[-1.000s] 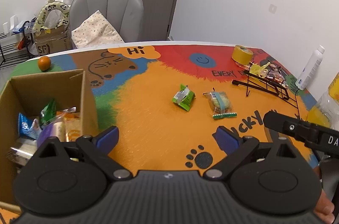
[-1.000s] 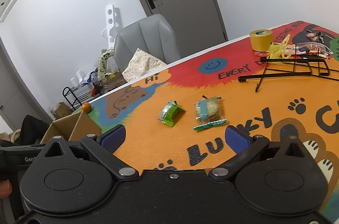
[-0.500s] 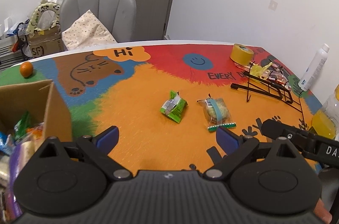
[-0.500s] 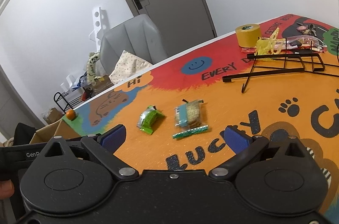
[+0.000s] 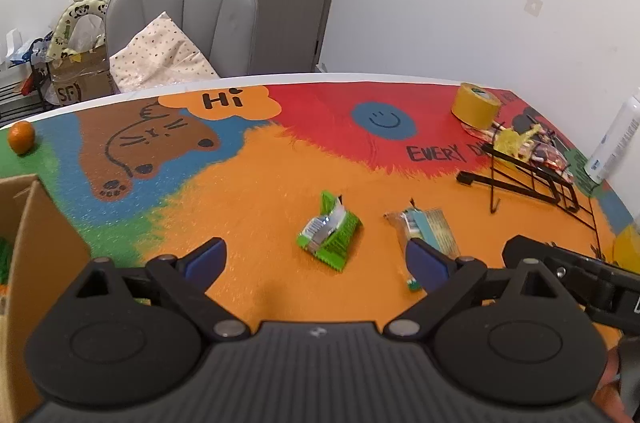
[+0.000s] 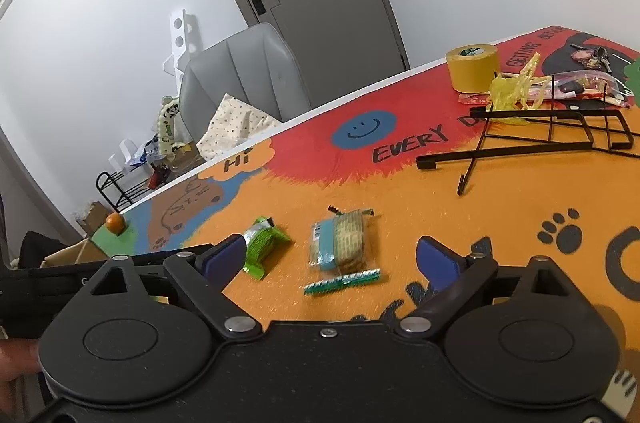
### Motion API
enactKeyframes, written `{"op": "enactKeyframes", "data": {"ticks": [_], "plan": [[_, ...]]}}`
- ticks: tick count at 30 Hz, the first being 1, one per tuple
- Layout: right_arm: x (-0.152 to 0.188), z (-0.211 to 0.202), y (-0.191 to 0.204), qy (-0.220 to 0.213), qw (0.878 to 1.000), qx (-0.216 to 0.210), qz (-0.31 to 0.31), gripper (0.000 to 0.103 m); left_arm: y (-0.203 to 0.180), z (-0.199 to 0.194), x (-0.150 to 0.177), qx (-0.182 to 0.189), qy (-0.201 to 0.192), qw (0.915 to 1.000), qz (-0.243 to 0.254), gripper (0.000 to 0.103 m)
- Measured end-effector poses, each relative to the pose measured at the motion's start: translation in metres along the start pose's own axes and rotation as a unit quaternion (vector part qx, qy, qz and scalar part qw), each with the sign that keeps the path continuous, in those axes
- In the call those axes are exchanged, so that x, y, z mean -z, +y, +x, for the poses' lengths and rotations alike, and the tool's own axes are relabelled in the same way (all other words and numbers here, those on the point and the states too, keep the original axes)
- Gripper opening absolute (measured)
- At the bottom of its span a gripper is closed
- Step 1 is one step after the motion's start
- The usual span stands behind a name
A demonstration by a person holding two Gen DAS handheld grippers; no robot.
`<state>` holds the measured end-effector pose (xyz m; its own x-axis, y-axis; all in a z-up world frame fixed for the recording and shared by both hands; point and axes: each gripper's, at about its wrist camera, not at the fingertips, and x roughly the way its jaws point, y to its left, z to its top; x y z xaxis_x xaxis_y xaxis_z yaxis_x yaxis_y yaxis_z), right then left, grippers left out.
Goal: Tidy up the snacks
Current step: 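Move both grippers back to the green pack and tan biscuit pack, then grasp the green pack with the left gripper while the right grasps the tan biscuit pack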
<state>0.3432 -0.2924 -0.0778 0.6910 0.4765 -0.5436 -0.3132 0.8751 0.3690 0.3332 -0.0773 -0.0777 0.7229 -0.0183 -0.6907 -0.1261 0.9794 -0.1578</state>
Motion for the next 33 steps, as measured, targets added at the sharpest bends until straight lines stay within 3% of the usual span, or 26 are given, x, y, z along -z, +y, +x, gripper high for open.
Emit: {"op": "enactKeyframes", "data": {"ticks": [8,20,25,29,33], "plan": [[-0.005,0.024,-0.003,0.024,1.0,0.01,0.001,0.084,0.002,0.031,-0.003,-0.005,0.013,0.9997,-0.02,0.093],[-0.005,0.054,0.001,0.054,0.998,0.033,-0.012,0.076,0.007,0.069,-0.007,-0.015,0.009,0.9992,-0.036,0.078],[-0.003,0.062,0.001,0.06,0.997,0.04,-0.017,0.075,0.001,0.077,-0.007,-0.011,0.008,0.9996,-0.025,0.061],[-0.002,0.066,0.001,0.065,0.997,0.041,-0.017,0.075,-0.001,0.078,-0.005,-0.016,0.006,0.9996,-0.02,0.056],[0.001,0.07,0.008,0.066,0.996,0.049,-0.035,0.075,-0.002,0.076,-0.002,-0.036,0.006,0.9993,-0.004,0.033]]}}
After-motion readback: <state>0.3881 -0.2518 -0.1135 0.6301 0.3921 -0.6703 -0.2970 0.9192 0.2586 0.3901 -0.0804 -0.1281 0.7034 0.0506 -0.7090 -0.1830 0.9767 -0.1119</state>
